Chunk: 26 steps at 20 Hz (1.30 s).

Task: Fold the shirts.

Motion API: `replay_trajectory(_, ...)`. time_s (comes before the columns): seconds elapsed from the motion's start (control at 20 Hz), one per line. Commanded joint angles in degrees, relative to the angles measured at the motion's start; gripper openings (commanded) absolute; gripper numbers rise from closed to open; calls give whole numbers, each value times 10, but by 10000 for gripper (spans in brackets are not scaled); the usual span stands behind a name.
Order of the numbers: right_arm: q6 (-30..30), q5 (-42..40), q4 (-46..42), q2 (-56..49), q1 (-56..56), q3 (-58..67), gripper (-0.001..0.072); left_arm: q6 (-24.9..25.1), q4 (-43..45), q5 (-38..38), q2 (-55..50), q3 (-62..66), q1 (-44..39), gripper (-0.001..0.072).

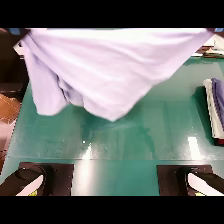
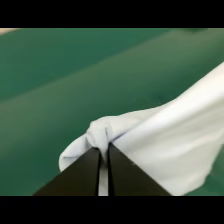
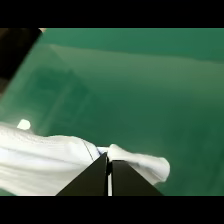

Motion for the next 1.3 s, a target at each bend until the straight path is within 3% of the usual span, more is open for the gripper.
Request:
replay_trajectory(0.0,17,57,-102,-45,50,-10,9,-17,3,-45,-12,-83,-1,26)
replay_trajectory(0.1,17,65,-169,-59,92,-73,9,-18,0,-55,-14,-180,-1,27)
replay_trajectory(0.25,18,56,-189,-50,121,-175,10,-18,-7,-79,-14,-323,-26,26)
replay_trajectory(0.5,22,14,-190,8,125,-275,10,-18,-61,-64,-14,-437,-184,33)
replay_trajectory(0.55,22,5,-190,15,125,-284,10,-18,-63,-54,-14,-435,-198,244)
replay_trajectory(0.6,22,0,-190,19,125,-287,10,-19,-65,-38,-14,-429,-200,644)
replay_trajectory(0.65,22,1,-189,19,125,-286,10,-25,-61,-19,-14,-422,-195,710)
replay_trajectory(0.8,22,-3,-189,19,125,-286,10,-36,-14,34,-14,-383,-142,709)
replay_trajectory(0.95,22,-5,-189,19,125,-286,10,-50,2,111,-24,-376,-29,709)
replay_trajectory(1.25,22,-7,-189,19,125,-286,10,-28,-42,123,-178,-376,118,709)
